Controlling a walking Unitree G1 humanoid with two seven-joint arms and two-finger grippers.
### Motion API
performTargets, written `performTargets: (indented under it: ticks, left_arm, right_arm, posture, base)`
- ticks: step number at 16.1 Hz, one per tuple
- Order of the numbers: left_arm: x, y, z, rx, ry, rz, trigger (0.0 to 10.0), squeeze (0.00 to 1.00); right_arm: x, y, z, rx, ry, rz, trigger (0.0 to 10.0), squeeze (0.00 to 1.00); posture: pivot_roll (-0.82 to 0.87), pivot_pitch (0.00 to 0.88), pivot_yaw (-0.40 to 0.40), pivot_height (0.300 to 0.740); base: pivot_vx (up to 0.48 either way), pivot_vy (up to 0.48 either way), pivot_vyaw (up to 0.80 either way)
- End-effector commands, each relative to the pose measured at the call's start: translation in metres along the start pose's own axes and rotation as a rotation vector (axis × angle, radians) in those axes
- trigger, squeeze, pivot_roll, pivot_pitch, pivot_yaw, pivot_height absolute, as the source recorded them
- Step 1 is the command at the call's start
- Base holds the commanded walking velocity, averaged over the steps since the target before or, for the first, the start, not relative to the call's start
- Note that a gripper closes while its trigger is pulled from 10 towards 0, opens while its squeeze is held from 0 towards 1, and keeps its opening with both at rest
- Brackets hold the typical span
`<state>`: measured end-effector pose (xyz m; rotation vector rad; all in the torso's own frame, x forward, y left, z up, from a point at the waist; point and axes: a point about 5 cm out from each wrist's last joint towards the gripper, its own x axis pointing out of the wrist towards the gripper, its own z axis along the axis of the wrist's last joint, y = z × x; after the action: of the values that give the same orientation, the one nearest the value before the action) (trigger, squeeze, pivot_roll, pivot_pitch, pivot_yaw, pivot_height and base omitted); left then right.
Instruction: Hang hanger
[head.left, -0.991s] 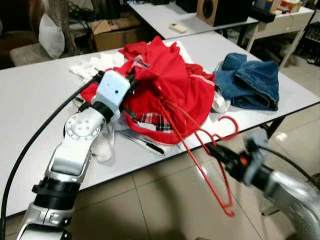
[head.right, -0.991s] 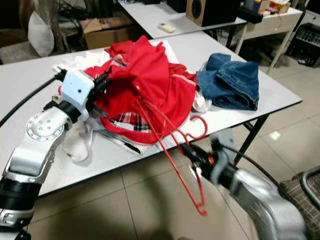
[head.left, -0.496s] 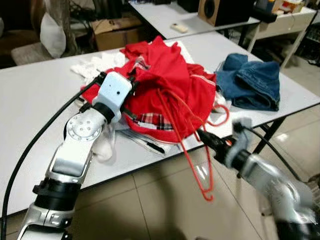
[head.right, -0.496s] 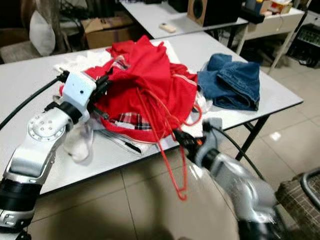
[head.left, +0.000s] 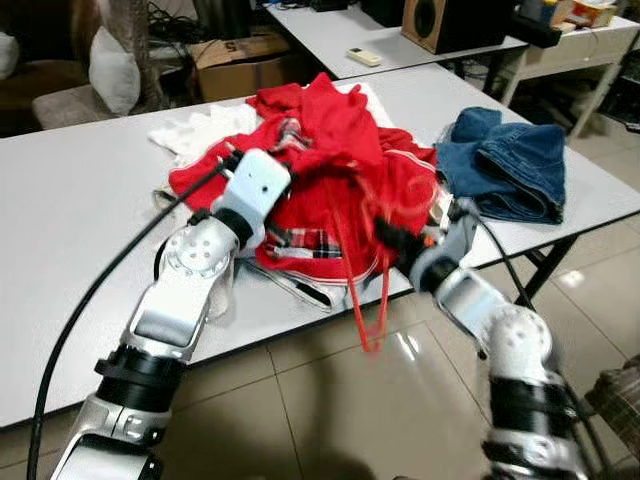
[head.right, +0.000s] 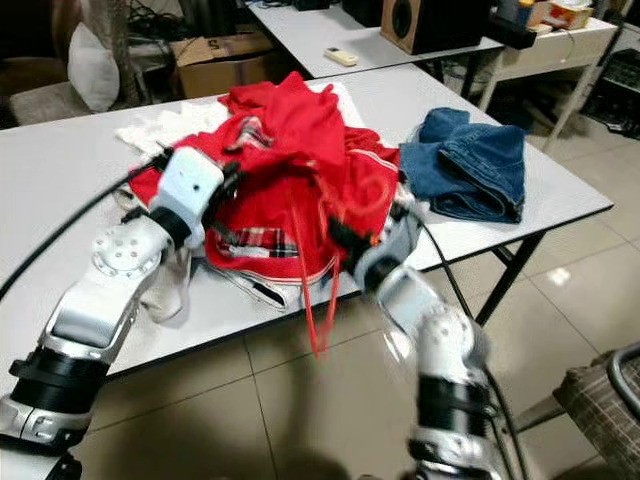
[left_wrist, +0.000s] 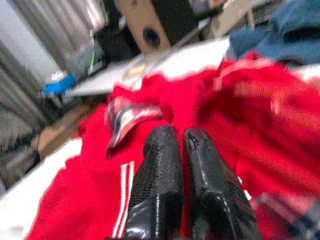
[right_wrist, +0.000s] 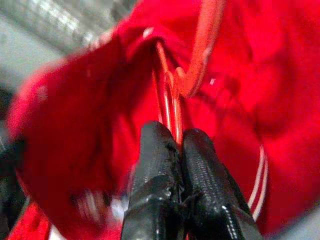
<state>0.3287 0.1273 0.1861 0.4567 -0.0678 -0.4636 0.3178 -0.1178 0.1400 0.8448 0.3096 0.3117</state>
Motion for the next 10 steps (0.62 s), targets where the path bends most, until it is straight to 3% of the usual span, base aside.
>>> performTargets:
  ticks: [1,4,5,8,10]
  left_arm:
    - [-0.003,-0.002,-0.013,0.0,0.066,-0.002,0.0,0.0]
    - [-0.006,-0.009,-0.02,-0.026,0.112,-0.04,0.0,0.0]
    - [-0.004,-0.016,-0.012,-0.113,0.085,-0.07,0.0,0.0]
    - [-0.001,-0.037,0.013,-0.268,0.001,-0.202,0.0,0.0]
    - [-0.002,-0.053,0.027,-0.314,-0.029,-0.301,0.0,0.0]
  right_arm:
    - [0.004,0.002,0.01,0.037,-0.115,-0.057,10.0,0.0]
    - [0.012,0.007,0.023,0.176,-0.296,-0.154,10.0,0.0]
    - [0.018,0.011,0.024,0.238,-0.341,-0.179,10.0,0.0]
    - [0.03,0.019,0.023,0.385,-0.379,-0.147,10.0,0.0]
    - [0.04,0.029,0.022,0.499,-0.394,-0.099,10.0,0.0]
  posture:
    - [-0.05,0.001,0.052,0.74]
    - [-0.04,0.006,0.063,0.74]
    - [-0.02,0.014,0.081,0.74]
    - [-0.01,0.018,0.086,0.74]
    - [-0.01,0.021,0.087,0.74]
  base:
    - [0.0,0.0,0.0]
    - [0.0,0.0,0.0]
    - [0.0,0.0,0.0]
    - [0.0,0.0,0.0]
    - [0.0,0.0,0.0]
